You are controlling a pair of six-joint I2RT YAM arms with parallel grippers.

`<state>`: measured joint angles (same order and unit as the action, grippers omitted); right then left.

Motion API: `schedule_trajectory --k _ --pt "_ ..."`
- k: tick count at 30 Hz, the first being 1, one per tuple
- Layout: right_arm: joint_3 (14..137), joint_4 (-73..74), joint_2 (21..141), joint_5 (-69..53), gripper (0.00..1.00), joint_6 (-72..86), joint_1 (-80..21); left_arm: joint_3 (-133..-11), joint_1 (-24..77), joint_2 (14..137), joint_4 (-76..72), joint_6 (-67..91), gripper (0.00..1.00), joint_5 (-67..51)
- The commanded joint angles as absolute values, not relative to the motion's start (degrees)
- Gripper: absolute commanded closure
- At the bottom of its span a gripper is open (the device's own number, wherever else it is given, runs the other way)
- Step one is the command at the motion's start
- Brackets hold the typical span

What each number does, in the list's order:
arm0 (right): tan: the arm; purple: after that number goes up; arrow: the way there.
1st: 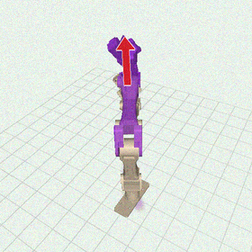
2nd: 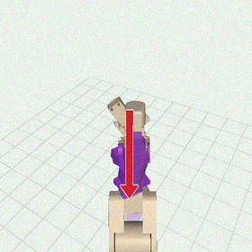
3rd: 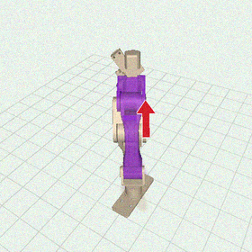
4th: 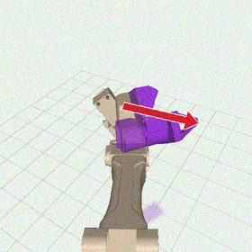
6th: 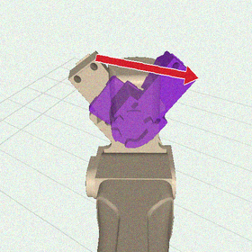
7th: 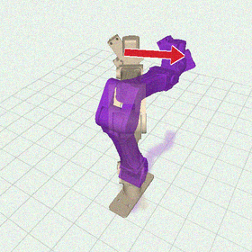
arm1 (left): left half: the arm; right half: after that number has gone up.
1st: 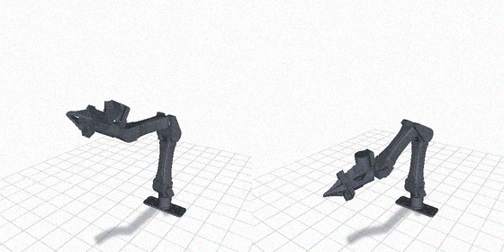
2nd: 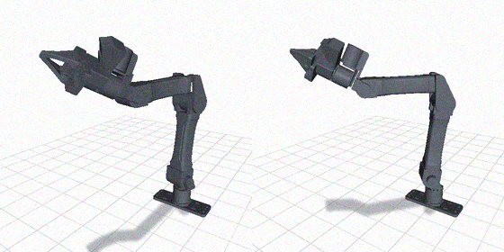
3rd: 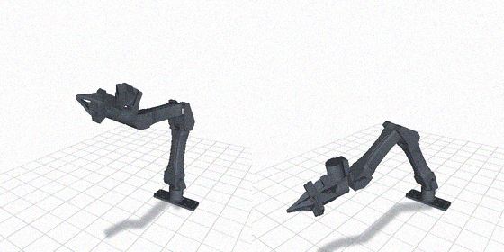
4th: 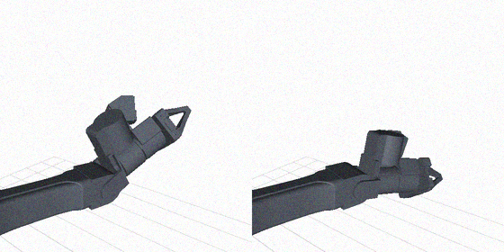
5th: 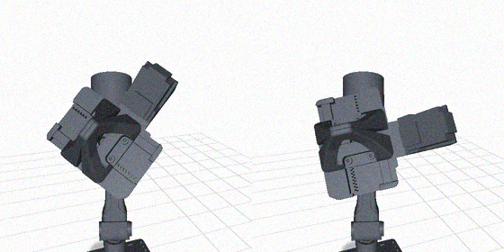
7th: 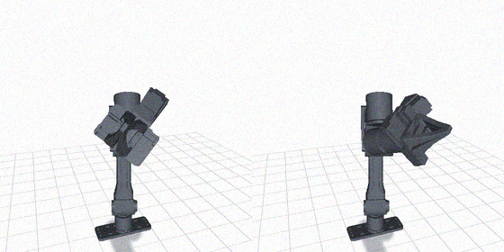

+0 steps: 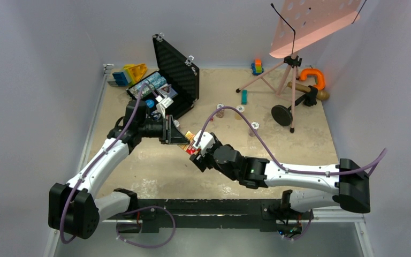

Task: Pack up texas hold em set

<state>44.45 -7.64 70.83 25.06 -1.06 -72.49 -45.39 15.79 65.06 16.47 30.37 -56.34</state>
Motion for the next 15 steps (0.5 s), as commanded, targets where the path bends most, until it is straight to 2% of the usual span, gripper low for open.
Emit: schedule_trajectory --k 1,2,4,10,15 --pt "46.7 -13.9 69.4 29.9 0.24 2.1 -72.9 -49.8 16.0 64.8 21.7 24.4 1.00 -53.7" --pt "46.4 -14.1 69.0 30.8 0.16 2.4 -72.9 -51.0 16.0 64.6 23.7 22.4 1.00 -52.2" --pt "45.6 -14.3 67.9 33.8 0.09 2.3 -72.8 -53.8 15.3 64.8 28.0 18.9 1.00 -49.9" --pt "41.6 -14.9 61.6 36.5 0.05 0.4 -71.4 -60.2 3.5 69.3 29.1 17.6 1.00 -49.8" --pt "36.1 -19.7 54.9 34.7 0.03 0.4 -70.5 -71.8 0.2 76.4 42.5 5.6 1.00 -38.6"
